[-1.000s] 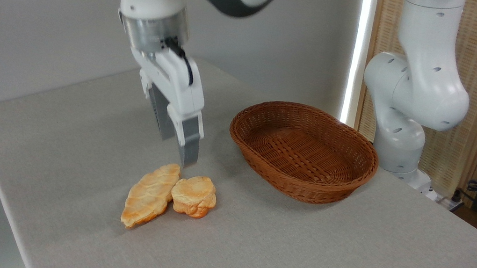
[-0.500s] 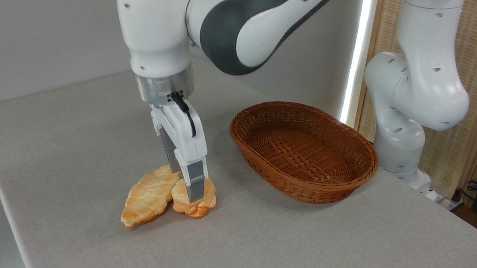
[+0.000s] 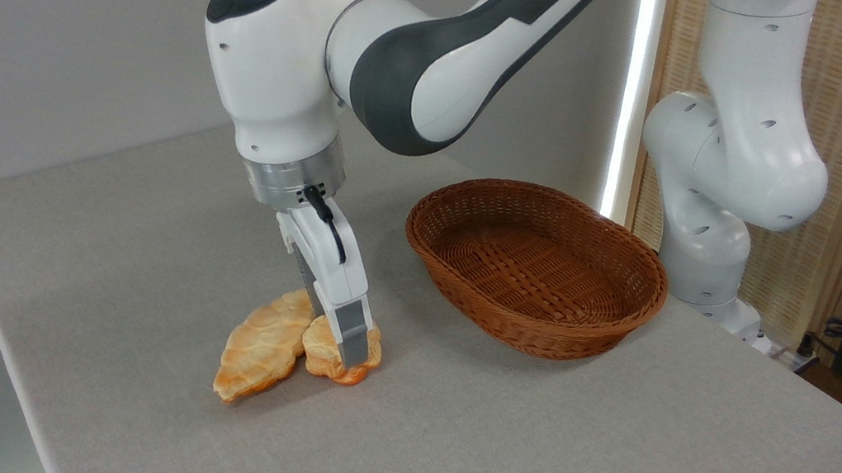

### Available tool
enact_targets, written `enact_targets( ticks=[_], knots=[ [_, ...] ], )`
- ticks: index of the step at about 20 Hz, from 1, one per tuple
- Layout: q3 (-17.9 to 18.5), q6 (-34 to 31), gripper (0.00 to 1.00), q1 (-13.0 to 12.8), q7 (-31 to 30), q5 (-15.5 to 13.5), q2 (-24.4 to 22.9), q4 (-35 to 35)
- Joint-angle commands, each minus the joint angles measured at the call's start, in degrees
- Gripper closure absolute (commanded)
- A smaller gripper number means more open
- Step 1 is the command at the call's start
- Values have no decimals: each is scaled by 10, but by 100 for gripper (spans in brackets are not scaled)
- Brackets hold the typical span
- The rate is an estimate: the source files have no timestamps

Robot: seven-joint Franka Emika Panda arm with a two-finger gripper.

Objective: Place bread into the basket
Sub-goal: 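Close the gripper on the small round bun, then lift the bun and carry it over the wicker basket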

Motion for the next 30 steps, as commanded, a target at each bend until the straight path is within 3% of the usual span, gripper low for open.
enact_targets(
  ticks=[1,2,5,7,18,27,30],
  knots=[
    [5,20,0,-3,15,25,7,-4],
    [5,21,1,-3,15,35,8,-4],
    [5,23,33,-3,15,34,9,-3],
    [5,22,44,-3,13,33,9,-3],
    [3,19,45,-5,3,26,-2,1],
    [-43,-37,43,-7,-104,23,-104,3],
    [-56,-74,40,-7,-116,22,-135,1]
  ],
)
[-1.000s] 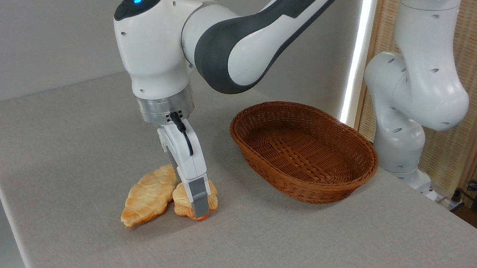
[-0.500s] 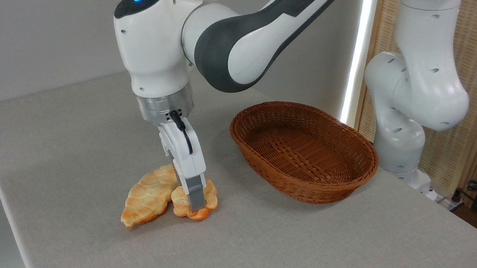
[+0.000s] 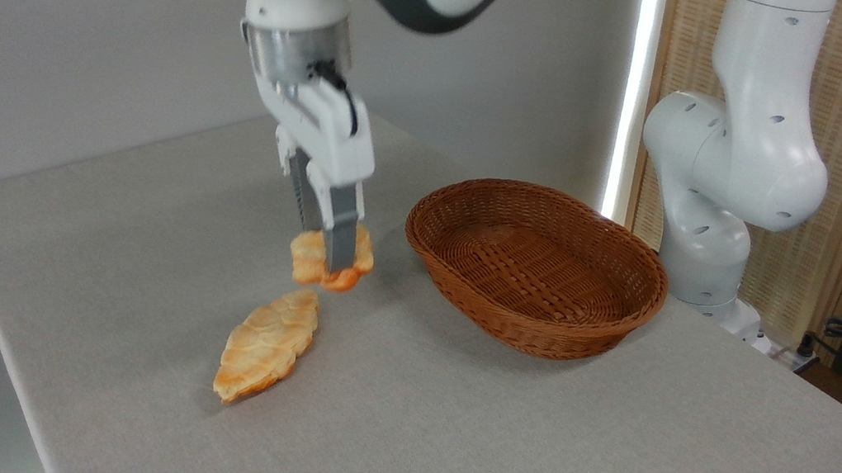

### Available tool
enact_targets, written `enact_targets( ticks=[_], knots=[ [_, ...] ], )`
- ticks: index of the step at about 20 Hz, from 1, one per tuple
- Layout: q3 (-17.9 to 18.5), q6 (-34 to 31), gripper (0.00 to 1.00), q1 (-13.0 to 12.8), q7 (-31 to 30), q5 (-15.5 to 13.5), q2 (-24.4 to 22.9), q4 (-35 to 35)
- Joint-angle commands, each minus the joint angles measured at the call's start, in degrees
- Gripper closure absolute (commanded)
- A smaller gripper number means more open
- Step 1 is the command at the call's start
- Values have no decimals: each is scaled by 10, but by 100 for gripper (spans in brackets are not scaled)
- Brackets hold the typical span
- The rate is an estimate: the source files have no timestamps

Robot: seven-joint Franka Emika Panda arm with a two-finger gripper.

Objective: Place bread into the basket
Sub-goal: 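Lift the bun and carry it over the wicker basket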

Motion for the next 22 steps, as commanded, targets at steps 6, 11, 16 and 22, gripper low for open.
enact_targets(
  ticks=[6,11,16,22],
  knots=[
    [-9,-106,36,-16,-23,-35,-94,-40],
    [-12,-113,32,-37,-32,-37,-155,-121],
    [-50,-154,6,-38,-32,-39,-164,-158],
    [-74,-153,0,-38,-31,-41,-147,-169]
  ],
)
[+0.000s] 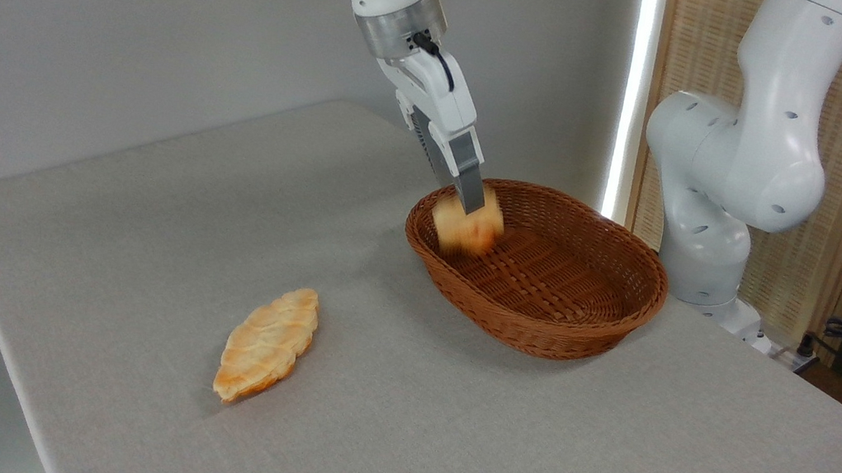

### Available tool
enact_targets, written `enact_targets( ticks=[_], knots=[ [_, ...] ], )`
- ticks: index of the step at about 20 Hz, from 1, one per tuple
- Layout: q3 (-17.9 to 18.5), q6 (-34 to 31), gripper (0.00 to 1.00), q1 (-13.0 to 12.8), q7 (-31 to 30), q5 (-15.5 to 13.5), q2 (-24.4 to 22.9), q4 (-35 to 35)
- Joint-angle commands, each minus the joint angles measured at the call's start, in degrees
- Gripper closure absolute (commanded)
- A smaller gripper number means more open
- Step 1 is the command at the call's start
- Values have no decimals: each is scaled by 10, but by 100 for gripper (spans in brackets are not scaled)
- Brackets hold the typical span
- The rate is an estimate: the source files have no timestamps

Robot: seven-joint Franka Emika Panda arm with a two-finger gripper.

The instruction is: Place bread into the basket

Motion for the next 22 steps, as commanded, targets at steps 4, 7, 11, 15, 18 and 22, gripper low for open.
enact_targets(
  ticks=[4,7,11,15,18,22],
  knots=[
    [-10,-5,0,-1,-6,-9,21,1],
    [-8,2,0,0,-2,-8,21,9],
    [0,51,0,9,-1,-5,22,38],
    [52,88,0,10,0,-7,27,73],
    [74,128,0,10,1,-4,36,85],
    [108,146,0,10,9,1,48,101]
  ],
)
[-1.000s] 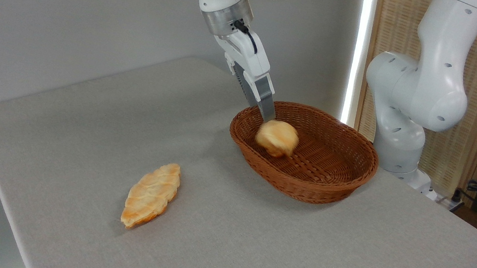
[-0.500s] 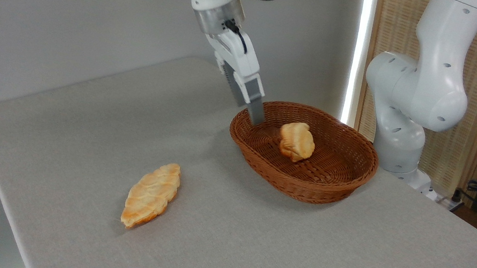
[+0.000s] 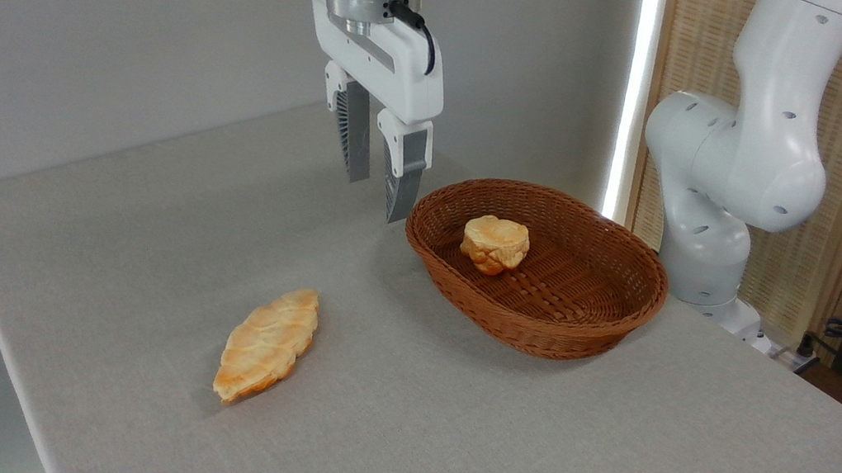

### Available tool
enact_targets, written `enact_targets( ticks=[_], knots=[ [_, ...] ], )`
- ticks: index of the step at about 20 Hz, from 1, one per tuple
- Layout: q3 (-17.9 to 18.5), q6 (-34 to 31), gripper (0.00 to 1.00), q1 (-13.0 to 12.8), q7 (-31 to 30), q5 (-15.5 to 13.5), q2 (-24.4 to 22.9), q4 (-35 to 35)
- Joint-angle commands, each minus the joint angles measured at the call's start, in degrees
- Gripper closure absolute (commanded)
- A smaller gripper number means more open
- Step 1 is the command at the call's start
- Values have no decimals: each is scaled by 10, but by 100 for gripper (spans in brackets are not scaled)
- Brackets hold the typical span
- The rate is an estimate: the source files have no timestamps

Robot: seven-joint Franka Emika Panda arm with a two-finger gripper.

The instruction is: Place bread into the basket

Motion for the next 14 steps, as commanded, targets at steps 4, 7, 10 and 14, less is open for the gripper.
enact_targets(
  ticks=[4,7,10,14],
  knots=[
    [47,53,0,-2,8,1,36,30],
    [48,61,0,-2,9,3,53,51],
    [48,63,0,-2,8,2,90,93],
    [57,63,0,-1,8,2,126,132]
  ],
)
